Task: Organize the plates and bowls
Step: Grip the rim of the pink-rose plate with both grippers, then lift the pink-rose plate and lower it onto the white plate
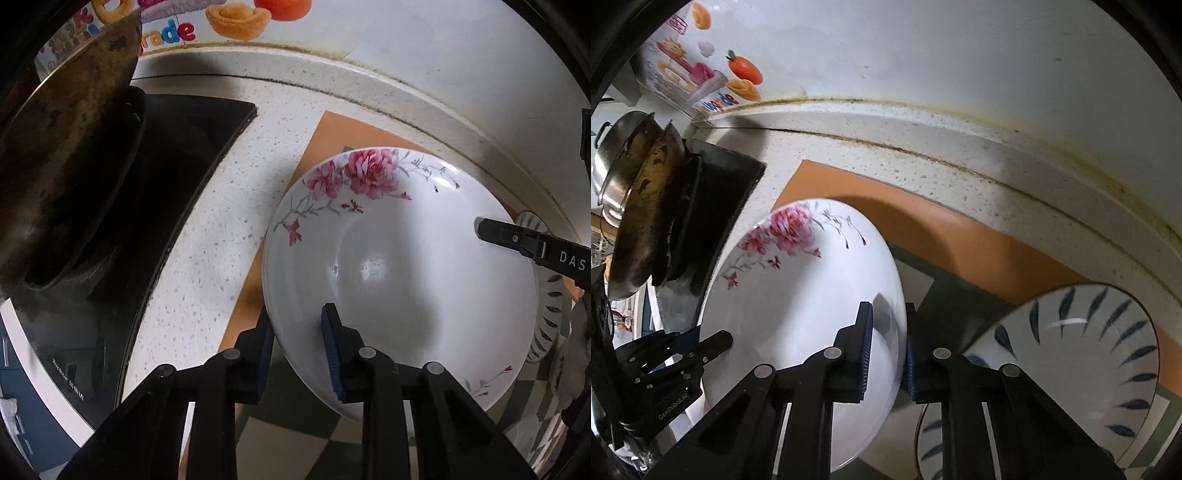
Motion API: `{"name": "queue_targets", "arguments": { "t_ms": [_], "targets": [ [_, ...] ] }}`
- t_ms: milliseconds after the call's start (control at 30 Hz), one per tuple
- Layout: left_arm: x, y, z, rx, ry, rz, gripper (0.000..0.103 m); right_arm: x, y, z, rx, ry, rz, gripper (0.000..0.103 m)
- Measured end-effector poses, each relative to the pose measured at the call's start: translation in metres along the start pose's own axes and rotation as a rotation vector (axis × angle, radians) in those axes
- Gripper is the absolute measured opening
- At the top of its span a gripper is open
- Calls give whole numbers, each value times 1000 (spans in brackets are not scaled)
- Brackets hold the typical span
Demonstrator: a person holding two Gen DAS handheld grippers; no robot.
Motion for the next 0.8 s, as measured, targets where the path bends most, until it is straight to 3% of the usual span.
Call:
{"name": "queue_targets", "arguments": {
  "t_ms": [433, 800],
  "targets": [
    [-28, -35, -57, -51, -44, 54, 23, -7, -47, -67, -85, 38, 66, 16],
    [-82, -80, -110, -81, -99, 158, 23, -37, -137, -145, -161, 35, 160, 16]
  ]
}}
Point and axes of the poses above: each gripper's, at about its wrist camera, not at the fingertips, and z roughly the way its jaws point, x to its left, y to its top, the point moved 2 cm from there along z, roughly the way its jaws point, and after that the axes turned 10 degrees about -y, right-handed, at the moved point
